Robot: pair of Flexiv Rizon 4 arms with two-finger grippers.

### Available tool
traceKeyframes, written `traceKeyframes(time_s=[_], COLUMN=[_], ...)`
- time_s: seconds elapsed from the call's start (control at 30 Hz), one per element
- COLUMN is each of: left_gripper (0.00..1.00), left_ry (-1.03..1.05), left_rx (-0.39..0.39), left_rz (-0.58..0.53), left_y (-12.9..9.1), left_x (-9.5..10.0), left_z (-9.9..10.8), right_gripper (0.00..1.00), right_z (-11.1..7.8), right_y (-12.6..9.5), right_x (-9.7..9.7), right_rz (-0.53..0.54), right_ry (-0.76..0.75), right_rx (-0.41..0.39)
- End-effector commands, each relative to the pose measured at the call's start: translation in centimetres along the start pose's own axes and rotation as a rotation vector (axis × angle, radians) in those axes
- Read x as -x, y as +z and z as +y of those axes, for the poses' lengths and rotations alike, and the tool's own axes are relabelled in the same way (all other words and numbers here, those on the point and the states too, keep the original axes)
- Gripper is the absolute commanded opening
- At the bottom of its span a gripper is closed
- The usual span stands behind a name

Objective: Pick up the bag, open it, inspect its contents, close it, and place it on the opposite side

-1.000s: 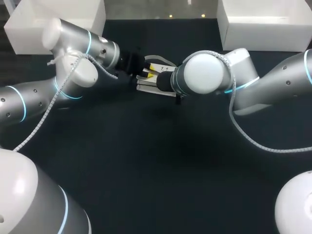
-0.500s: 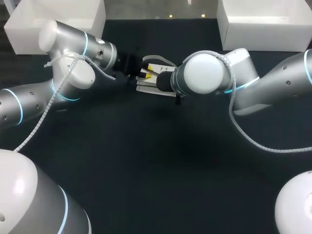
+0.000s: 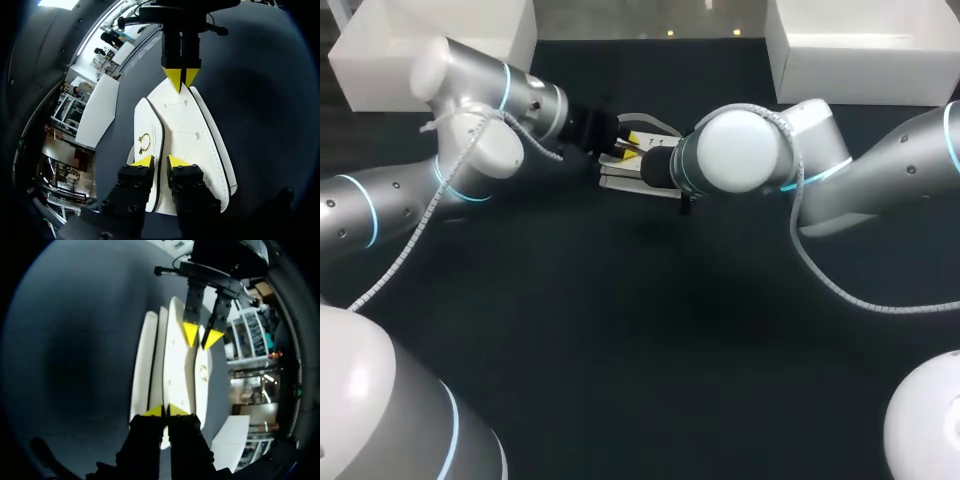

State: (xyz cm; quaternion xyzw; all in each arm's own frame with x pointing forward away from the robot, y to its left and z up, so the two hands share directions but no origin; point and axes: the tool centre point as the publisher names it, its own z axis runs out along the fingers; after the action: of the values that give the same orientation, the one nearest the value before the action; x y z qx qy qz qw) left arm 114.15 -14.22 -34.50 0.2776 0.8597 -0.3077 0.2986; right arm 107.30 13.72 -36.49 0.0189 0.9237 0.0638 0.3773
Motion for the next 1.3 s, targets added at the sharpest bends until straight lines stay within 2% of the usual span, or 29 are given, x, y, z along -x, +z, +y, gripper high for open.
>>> traceKeyframes(time_s=[0.03, 0.17, 0.27, 0.47, 0.77, 1.07, 1.3], left_gripper=[0.18, 0.10, 0.00, 0.00, 0.00, 0.00, 0.00], left_ry=[0.002, 0.003, -0.003, -0.032, -0.205, -0.312, -0.344], left_rx=[0.000, 0.010, 0.015, 0.008, -0.073, -0.059, -0.044], left_rz=[-0.001, -0.003, 0.001, 0.021, 0.082, 0.148, 0.164], left_y=[0.7, 0.9, 1.0, 0.7, -1.3, -2.3, -2.4], left_x=[0.2, 0.5, 0.7, 1.3, 3.6, 5.5, 5.5], left_z=[0.4, 0.6, 0.7, 0.8, 1.4, 2.0, 2.3], right_gripper=[0.00, 0.00, 0.00, 0.00, 0.00, 0.00, 0.00], right_z=[0.0, 0.0, 0.0, 0.0, 0.0, 0.0, 0.0], right_y=[0.1, 0.1, 0.1, 0.1, 0.1, 0.1, 0.1], right_x=[-0.1, -0.1, -0.1, -0.1, -0.1, -0.1, -0.1], right_rz=[-0.004, -0.004, -0.004, -0.004, -0.004, -0.004, -0.004], right_ry=[0.001, 0.001, 0.001, 0.001, 0.001, 0.001, 0.001], right_rx=[0.003, 0.003, 0.003, 0.003, 0.003, 0.003, 0.003])
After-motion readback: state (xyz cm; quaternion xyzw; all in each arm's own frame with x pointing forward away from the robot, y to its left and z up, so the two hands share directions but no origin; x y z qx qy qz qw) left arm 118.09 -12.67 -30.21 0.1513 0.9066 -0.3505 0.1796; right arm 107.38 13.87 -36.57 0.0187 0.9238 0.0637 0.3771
